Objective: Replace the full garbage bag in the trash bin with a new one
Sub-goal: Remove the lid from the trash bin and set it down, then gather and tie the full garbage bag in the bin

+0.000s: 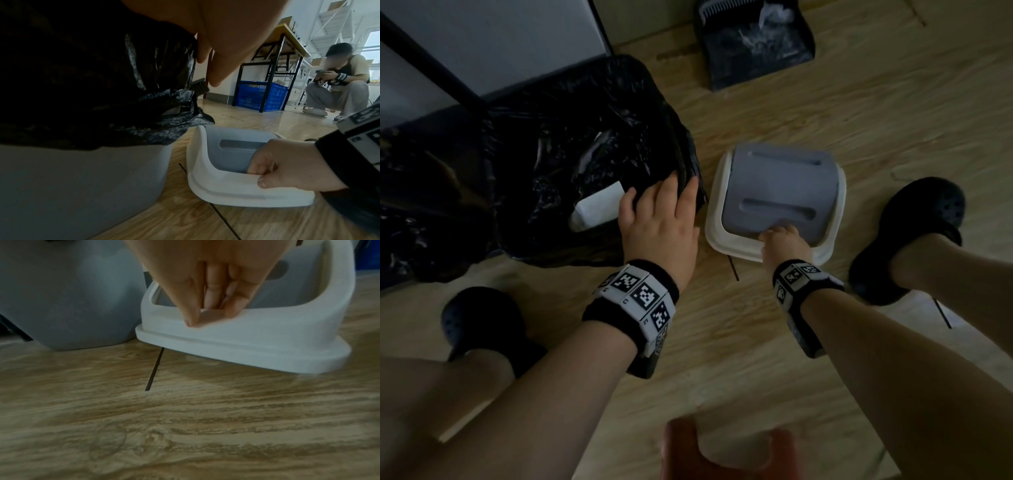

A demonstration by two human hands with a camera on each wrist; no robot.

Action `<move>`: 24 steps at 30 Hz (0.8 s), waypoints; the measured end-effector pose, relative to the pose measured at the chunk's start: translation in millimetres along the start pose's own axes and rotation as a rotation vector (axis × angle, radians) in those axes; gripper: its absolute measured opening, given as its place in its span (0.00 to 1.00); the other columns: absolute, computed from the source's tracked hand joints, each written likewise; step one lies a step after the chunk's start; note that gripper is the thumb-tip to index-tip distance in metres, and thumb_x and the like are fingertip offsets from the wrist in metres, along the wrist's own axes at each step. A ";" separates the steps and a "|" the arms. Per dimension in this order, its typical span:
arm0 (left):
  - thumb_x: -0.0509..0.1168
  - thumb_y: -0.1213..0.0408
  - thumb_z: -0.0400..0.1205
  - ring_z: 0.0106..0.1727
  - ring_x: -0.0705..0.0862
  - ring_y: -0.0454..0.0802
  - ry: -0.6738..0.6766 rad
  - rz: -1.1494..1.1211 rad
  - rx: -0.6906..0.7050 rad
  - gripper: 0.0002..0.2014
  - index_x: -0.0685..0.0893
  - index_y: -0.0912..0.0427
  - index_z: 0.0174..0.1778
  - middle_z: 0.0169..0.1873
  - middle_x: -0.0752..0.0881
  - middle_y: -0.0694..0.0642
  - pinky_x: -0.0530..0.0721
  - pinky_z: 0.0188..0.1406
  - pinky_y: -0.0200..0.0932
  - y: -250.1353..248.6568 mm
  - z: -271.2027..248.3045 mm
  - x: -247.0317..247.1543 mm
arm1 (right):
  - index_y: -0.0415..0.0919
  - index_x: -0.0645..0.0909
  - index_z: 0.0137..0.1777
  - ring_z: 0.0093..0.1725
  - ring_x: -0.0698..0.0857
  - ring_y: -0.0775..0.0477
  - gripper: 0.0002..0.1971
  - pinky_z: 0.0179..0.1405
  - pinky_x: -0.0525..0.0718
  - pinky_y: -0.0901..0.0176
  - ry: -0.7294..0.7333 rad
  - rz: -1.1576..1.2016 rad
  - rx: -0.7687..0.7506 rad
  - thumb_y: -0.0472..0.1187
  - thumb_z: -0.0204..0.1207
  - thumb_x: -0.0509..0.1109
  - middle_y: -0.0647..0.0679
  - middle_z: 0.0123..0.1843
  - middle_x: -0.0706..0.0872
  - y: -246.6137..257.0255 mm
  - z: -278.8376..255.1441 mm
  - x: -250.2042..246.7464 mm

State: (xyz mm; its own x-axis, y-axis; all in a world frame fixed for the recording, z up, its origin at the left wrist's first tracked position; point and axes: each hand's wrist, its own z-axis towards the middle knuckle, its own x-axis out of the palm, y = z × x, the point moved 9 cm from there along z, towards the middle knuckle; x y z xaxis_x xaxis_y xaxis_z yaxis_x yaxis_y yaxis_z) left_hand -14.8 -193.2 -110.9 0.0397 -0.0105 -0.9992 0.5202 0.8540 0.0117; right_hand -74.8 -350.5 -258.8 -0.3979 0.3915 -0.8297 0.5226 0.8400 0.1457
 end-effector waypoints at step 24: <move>0.64 0.56 0.79 0.79 0.60 0.62 -0.097 -0.533 -0.638 0.27 0.68 0.51 0.76 0.80 0.61 0.56 0.64 0.79 0.54 136.7 -33.6 -51.2 | 0.42 0.70 0.74 0.68 0.79 0.34 0.35 0.68 0.79 0.39 0.019 1.037 0.046 0.64 0.72 0.58 0.40 0.70 0.79 128.5 -45.5 -91.3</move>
State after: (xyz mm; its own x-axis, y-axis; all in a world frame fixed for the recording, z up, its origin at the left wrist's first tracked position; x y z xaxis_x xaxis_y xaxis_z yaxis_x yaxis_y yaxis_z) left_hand 25.6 -58.5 -59.4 0.0132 -0.5163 -0.8563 -0.0913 0.8522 -0.5153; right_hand -5.6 -261.2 -139.7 0.2518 0.9201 -0.2999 0.6437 0.0722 0.7619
